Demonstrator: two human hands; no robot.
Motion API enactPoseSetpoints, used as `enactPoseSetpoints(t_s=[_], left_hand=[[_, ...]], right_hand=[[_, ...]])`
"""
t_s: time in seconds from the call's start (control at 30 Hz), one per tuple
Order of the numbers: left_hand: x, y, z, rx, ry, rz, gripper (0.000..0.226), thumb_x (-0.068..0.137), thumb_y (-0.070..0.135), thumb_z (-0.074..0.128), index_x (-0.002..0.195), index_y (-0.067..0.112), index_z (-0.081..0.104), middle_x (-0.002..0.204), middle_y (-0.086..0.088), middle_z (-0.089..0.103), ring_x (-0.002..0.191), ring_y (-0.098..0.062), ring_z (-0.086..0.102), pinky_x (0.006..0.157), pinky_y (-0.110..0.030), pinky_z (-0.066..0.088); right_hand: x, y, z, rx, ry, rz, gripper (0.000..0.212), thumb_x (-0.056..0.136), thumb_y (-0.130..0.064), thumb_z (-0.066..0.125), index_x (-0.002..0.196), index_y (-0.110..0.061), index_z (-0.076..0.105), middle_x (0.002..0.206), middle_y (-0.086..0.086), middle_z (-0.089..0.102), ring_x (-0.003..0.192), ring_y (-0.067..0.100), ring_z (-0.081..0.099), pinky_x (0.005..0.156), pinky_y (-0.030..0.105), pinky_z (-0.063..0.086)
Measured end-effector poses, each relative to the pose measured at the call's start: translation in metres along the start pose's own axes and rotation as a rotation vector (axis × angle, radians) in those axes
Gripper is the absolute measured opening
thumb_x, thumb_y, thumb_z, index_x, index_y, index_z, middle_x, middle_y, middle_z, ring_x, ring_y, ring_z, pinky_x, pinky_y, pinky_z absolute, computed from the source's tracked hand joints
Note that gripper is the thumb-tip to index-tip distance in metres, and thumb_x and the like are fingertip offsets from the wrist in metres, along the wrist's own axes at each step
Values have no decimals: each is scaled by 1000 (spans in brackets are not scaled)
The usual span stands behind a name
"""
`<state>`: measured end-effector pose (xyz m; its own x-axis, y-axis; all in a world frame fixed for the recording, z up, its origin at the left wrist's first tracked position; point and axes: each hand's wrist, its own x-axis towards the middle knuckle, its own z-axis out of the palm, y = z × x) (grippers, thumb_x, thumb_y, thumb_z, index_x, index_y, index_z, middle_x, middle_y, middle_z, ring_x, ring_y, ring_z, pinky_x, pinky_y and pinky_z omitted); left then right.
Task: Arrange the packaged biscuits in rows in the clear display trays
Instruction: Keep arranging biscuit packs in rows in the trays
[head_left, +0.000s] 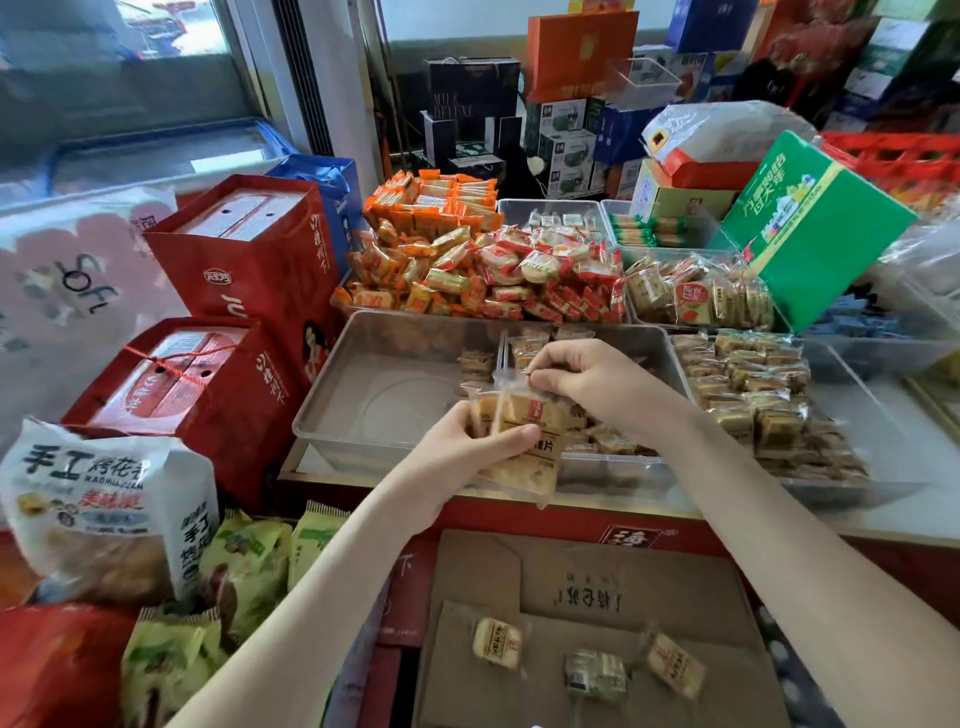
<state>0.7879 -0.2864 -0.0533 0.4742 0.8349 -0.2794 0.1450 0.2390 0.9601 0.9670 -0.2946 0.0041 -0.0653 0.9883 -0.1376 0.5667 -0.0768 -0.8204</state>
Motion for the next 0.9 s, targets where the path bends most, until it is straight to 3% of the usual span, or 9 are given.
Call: enactPoseSetpoints(t_s=[0.1, 0.17, 0.23, 0.33, 0.4, 0.47, 0.67, 0.77, 0.9], left_hand=[[1, -4, 1, -73, 99, -2, 63, 65, 40, 86, 117, 13, 63, 106, -7, 74, 99, -24, 71, 98, -51, 51], [1, -3, 1, -210, 171, 9, 38, 78, 29, 79, 110, 13, 67, 101, -7, 76, 97, -25, 71, 100, -52, 49], [3, -2, 0, -393, 236, 2, 35, 79, 30, 74, 109, 13, 68, 99, -7, 76, 96, -26, 71, 98, -49, 49], [7, 0, 3, -524, 305, 17, 28, 83, 28, 71, 105, 11, 68, 95, -9, 76, 90, -25, 70, 81, -37, 51], [9, -1, 8, -566, 323, 29, 26, 86, 27, 69, 105, 10, 69, 97, -11, 76, 89, -26, 69, 78, -35, 50], [10, -1, 13, -611, 331, 57, 23, 86, 27, 69, 103, 11, 69, 95, -9, 75, 88, -24, 68, 81, -35, 50], [18, 6, 24, -682, 358, 123, 26, 87, 21, 68, 110, 9, 66, 100, -9, 74, 88, -21, 72, 70, -25, 59], [23, 7, 27, -677, 418, 135, 22, 88, 19, 69, 108, 11, 66, 96, -6, 76, 87, -18, 73, 67, -24, 58], [27, 5, 32, -694, 430, 137, 25, 89, 19, 68, 112, 10, 65, 98, -7, 75, 87, -19, 73, 64, -23, 57]], right_hand=[[1, 6, 10, 145, 150, -22, 7, 93, -27, 64, 98, -22, 64, 91, -3, 67, 79, 8, 60, 75, 23, 50], [-2, 15, 19, 257, 231, 29, 28, 88, -40, 67, 108, -23, 58, 102, 0, 64, 93, 13, 60, 83, 30, 51], [-11, 22, 31, 384, 199, 124, 43, 78, -48, 68, 110, -20, 56, 103, 4, 64, 90, 16, 61, 84, 37, 53], [-20, 28, 53, 689, 79, 219, 36, 80, -33, 66, 105, -10, 57, 91, 10, 69, 77, 18, 65, 81, 38, 56], [-20, 26, 62, 927, 118, 187, 22, 86, -17, 65, 104, -6, 57, 85, 9, 70, 73, 18, 67, 76, 33, 58], [-19, 24, 68, 1038, 190, 157, 21, 86, -7, 66, 104, -6, 56, 84, 8, 70, 72, 16, 67, 71, 28, 59], [-12, 27, 66, 978, 358, 107, 21, 86, 0, 66, 99, -10, 53, 84, 5, 61, 71, 15, 60, 72, 30, 54], [-11, 30, 64, 953, 434, 60, 25, 85, 0, 68, 99, -15, 53, 79, 1, 58, 71, 10, 58, 69, 24, 52], [-14, 37, 68, 729, 548, -109, 32, 87, -2, 68, 107, -22, 53, 75, 1, 51, 71, 12, 54, 75, 25, 54]])
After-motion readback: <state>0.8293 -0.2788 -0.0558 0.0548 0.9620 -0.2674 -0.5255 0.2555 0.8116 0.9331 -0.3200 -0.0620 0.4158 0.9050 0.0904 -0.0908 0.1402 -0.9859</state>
